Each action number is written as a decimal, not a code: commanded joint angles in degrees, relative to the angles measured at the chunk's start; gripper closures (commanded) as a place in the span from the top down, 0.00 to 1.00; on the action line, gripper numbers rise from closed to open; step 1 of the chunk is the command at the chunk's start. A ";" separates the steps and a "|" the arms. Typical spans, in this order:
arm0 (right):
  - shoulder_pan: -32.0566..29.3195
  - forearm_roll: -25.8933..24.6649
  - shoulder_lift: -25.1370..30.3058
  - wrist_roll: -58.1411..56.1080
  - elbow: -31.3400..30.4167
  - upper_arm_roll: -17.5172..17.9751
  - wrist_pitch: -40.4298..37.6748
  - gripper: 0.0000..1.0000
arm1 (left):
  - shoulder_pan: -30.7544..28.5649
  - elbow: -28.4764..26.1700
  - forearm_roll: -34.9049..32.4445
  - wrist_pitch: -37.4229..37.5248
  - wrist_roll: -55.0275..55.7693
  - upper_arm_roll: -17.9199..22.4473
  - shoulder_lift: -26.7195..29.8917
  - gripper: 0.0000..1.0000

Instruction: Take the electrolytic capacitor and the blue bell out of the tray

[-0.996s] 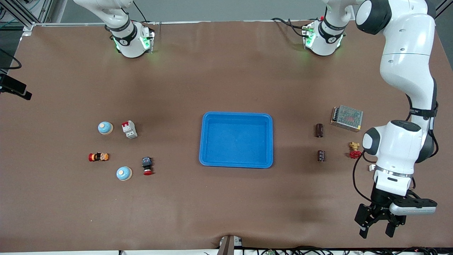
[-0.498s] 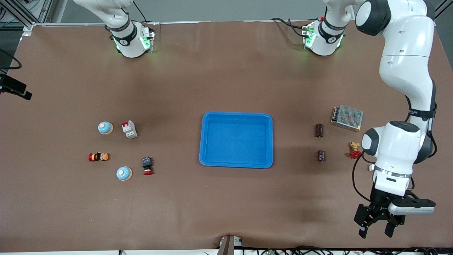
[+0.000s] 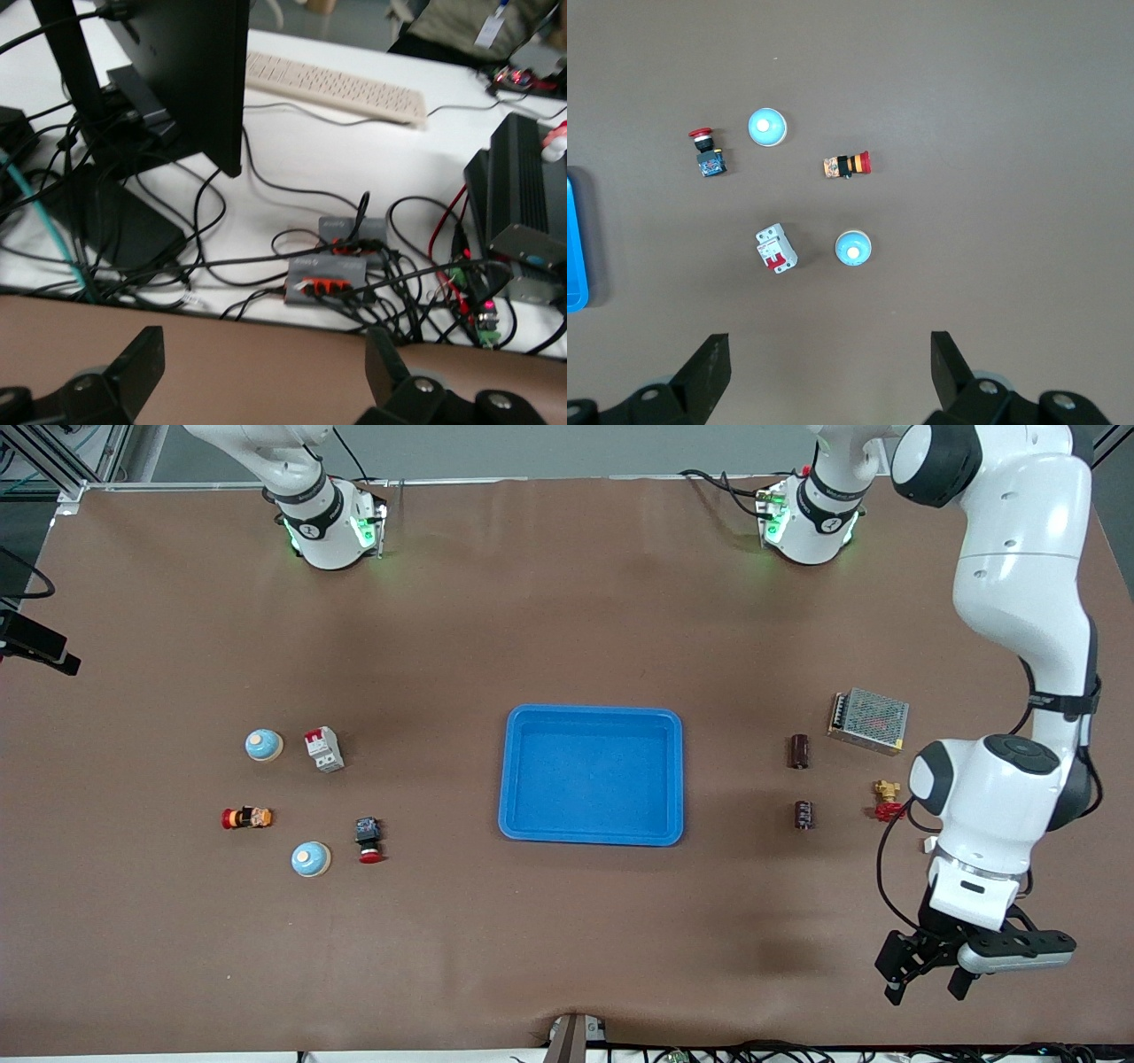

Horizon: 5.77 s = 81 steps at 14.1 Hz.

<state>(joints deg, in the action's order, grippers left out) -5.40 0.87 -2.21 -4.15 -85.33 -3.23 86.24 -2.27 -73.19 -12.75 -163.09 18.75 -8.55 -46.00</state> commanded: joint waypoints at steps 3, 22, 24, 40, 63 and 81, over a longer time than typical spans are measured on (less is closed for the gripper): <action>-0.66 -0.87 0.19 -0.33 -0.62 0.59 -0.20 1.00 | 0.43 -1.17 -2.36 17.67 -1.60 0.03 8.01 1.00; -0.66 -0.87 0.19 -0.33 -0.97 0.59 -0.28 1.00 | 6.58 -1.08 11.43 76.84 -20.24 9.96 34.90 1.00; -0.75 -0.87 0.28 -0.33 -0.89 0.59 -0.28 1.00 | 5.97 -1.17 13.18 79.58 -19.72 9.34 37.29 1.00; -0.66 -0.87 0.28 -0.33 -0.97 0.59 -0.28 1.00 | 5.17 -11.42 13.72 83.31 -19.19 7.85 45.63 1.00; -0.66 -1.14 0.28 -0.51 -0.89 0.59 -0.20 1.00 | 7.02 -13.49 13.28 77.57 -23.14 10.75 44.69 1.00; -0.40 -1.22 0.63 -0.42 -0.80 0.59 -0.64 1.00 | 6.49 -10.40 13.37 76.78 -23.23 10.83 43.98 1.00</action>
<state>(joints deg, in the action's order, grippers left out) -5.40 0.86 -2.16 -4.18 -86.19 -3.22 86.22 4.57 -84.10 0.09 -85.88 -3.36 2.34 -2.31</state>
